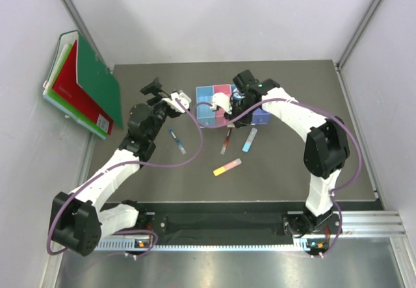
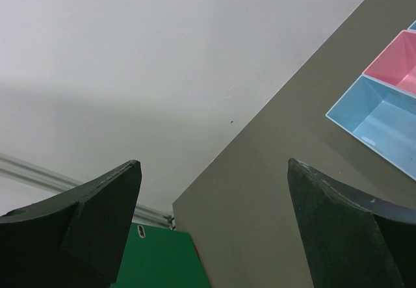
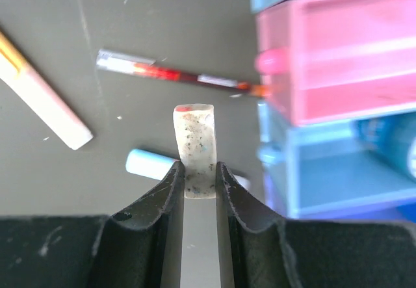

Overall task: Sort the stationery into containers
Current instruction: Pick up the stationery from the center of the board, then place the stationery in the storage box.

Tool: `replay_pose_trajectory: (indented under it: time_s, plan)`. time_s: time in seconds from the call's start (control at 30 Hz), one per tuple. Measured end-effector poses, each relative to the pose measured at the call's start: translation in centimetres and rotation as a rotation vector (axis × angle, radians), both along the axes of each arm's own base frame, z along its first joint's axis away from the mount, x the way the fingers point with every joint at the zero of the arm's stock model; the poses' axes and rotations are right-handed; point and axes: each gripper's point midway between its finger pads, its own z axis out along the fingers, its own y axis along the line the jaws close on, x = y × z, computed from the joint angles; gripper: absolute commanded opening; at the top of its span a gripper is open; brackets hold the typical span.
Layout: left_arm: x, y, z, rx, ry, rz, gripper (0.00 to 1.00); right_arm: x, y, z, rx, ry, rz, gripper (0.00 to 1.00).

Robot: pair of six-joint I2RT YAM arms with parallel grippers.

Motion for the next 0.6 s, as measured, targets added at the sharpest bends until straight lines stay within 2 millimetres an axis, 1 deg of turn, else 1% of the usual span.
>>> replay_pose_trajectory:
  time_s: [0.07,0.17,0.23,0.37,0.43,0.5,0.6]
  plan:
    - [0.1,0.0,-0.1,0.001,0.002,0.0,0.99,0.5,0.3,1.7,0.023,-0.037,-0.002,0.04]
    - [0.4,-0.1,-0.2,-0.001,-0.002,0.0,0.99,1.2,0.5,3.6,0.044,-0.082,-0.017,0.03]
    - [0.5,-0.2,-0.4,-0.001,-0.001,0.0,0.99,1.9,0.2,4.1,0.042,-0.106,-0.037,0.03]
    - [0.9,-0.4,-0.7,-0.001,0.0,0.0,0.99,3.5,-1.0,4.2,0.02,-0.147,-0.094,0.02]
    - [1.0,-0.4,-0.9,0.001,0.005,0.0,0.99,4.8,-1.7,4.3,0.019,-0.178,-0.134,0.02]
    - [1.1,-0.6,-1.1,0.003,0.008,-0.008,0.99,6.0,-2.2,3.9,0.014,-0.196,-0.167,0.02]
    - [1.1,-0.8,-1.2,0.005,0.01,-0.019,0.99,7.9,-2.5,2.8,0.007,-0.216,-0.203,0.02]
